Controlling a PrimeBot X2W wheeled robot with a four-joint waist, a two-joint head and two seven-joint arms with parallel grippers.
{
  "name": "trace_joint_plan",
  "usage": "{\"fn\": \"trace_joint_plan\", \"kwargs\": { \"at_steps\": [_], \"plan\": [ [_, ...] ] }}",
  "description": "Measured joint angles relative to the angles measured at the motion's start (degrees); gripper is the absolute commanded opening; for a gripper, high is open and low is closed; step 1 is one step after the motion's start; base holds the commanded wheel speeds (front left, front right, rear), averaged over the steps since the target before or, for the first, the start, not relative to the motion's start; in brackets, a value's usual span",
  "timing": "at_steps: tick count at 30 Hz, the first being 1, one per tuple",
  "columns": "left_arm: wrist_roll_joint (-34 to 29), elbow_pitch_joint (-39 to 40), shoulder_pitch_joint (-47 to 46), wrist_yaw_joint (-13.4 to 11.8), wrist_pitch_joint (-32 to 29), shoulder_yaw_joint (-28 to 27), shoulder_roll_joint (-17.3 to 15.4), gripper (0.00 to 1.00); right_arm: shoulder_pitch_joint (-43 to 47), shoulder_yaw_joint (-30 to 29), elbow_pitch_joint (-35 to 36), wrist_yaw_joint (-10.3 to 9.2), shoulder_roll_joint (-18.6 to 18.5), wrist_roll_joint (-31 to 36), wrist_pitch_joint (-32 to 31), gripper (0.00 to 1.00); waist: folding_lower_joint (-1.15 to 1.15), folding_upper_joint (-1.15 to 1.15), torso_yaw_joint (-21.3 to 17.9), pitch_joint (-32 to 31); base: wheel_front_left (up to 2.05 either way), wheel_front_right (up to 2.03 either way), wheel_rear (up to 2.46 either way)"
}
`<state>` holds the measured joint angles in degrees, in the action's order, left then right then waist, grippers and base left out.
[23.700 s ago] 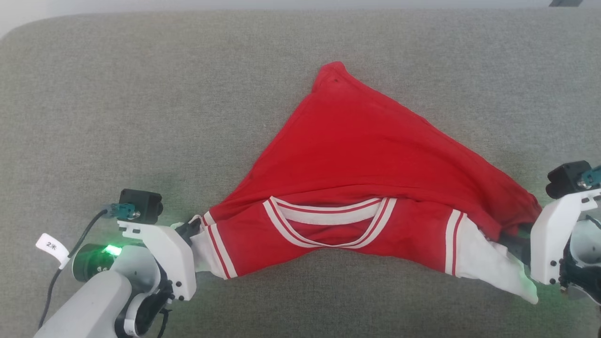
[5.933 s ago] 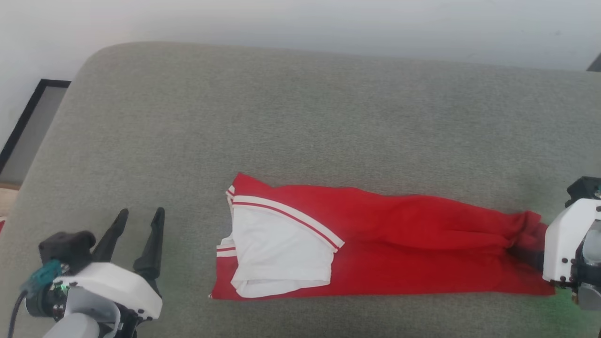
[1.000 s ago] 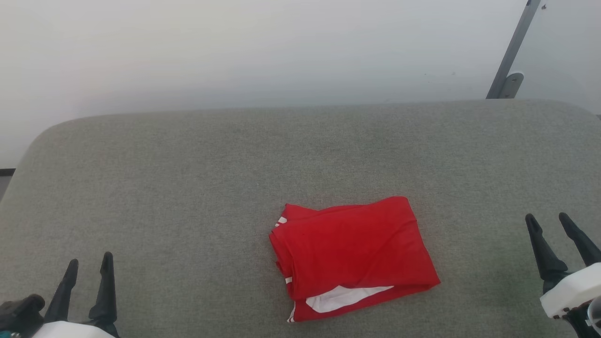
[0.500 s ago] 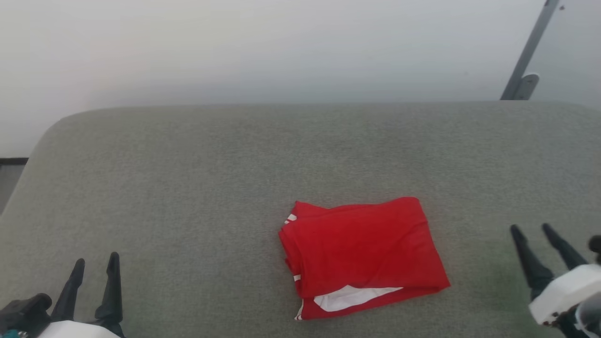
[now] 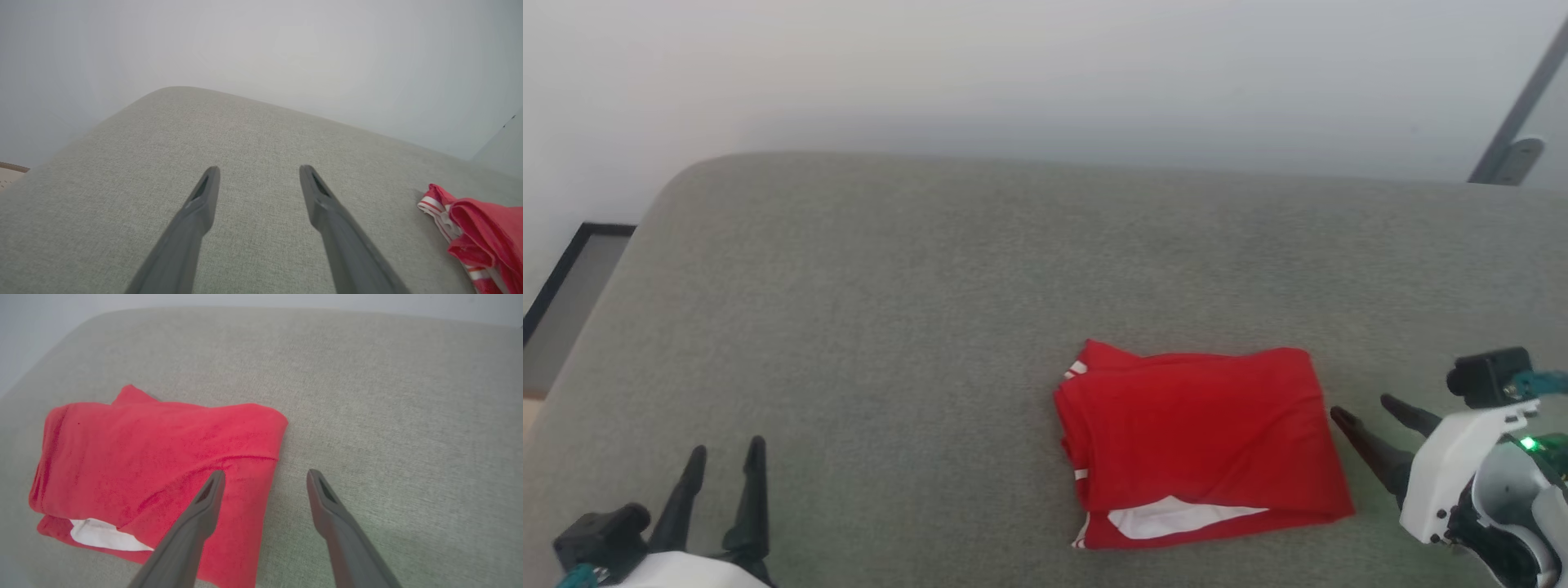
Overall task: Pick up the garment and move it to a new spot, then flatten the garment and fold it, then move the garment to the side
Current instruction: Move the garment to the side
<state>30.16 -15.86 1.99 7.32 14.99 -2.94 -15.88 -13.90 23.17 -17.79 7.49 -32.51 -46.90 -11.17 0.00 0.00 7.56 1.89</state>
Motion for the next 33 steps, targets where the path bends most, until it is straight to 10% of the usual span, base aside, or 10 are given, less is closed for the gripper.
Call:
{"fn": "trace_joint_plan", "kwargs": {
  "at_steps": [22,23,33],
  "plan": [
    [-1.05,-2.14,-4.71,0.02,0.0,3.79,2.97,1.0,-12.49,7.51,-9.02,-0.01,0.12,-0.96,-31.56,1.0,0.0,0.0,7.15,6.59,0.0,0.0,0.0],
    [-1.04,-2.18,-4.85,0.02,0.0,3.87,2.98,1.0,-12.61,7.61,-8.87,-0.02,0.07,-1.29,-31.78,0.03,0.0,0.0,7.2,6.7,0.0,0.0,0.0],
    [-0.9,-1.79,-7.11,0.02,0.0,4.77,2.54,1.0,-14.23,5.9,-7.69,0.1,-0.42,-2.96,-32.44,0.0,0.0,0.0,5.77,7.75,0.0,0.0,0.0]
  ]
}}
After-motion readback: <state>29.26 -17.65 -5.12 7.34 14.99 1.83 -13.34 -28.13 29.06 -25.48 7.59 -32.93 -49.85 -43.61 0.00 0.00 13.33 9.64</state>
